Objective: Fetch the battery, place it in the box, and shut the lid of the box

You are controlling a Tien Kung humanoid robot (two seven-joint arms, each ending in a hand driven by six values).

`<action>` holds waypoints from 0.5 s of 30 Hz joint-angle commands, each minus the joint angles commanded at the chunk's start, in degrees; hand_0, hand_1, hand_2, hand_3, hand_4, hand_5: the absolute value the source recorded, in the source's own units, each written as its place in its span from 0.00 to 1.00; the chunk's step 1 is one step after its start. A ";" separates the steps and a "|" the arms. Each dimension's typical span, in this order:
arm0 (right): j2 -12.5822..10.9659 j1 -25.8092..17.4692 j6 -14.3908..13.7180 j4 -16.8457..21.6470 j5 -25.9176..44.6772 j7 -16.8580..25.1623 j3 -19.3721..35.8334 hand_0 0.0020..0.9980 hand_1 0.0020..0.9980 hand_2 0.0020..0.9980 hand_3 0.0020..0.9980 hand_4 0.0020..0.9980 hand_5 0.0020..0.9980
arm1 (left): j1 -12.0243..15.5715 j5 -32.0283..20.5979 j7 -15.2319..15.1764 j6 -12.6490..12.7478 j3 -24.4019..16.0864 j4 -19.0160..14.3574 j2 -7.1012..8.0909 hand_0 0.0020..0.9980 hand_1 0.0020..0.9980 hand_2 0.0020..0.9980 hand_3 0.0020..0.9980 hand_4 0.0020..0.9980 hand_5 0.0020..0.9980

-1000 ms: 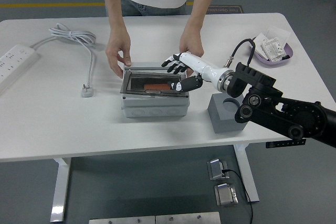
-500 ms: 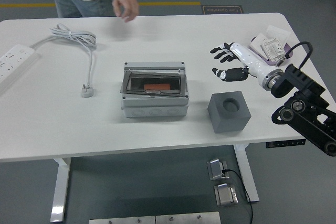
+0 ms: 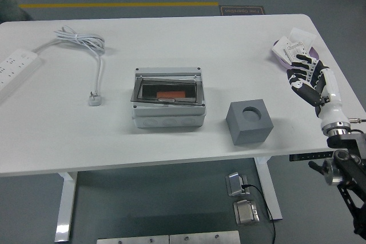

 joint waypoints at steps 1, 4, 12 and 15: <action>0.17 -0.67 0.41 0.29 2.06 2.06 -0.05 0.69 0.62 0.64 0.68 0.73 0.15 | 0.02 -0.33 -0.10 0.02 0.24 0.01 -0.02 0.59 0.69 0.54 0.59 0.46 0.17; 0.05 -1.37 0.91 0.98 8.58 7.95 -0.43 0.70 0.61 0.63 0.68 0.79 0.23 | 0.08 -1.21 -0.33 0.08 0.81 0.03 -0.04 0.59 0.69 0.54 0.59 0.46 0.17; -0.78 -1.77 1.29 1.59 20.69 14.51 -1.23 0.69 0.60 0.61 0.69 0.83 0.28 | 0.25 -3.43 -0.75 0.12 2.00 0.01 0.38 0.59 0.69 0.54 0.59 0.46 0.17; -0.87 -1.64 1.25 1.58 21.20 14.51 -1.70 0.69 0.60 0.61 0.68 0.82 0.28 | 0.34 -3.96 -0.83 0.12 2.21 -0.02 0.60 0.59 0.69 0.54 0.59 0.46 0.17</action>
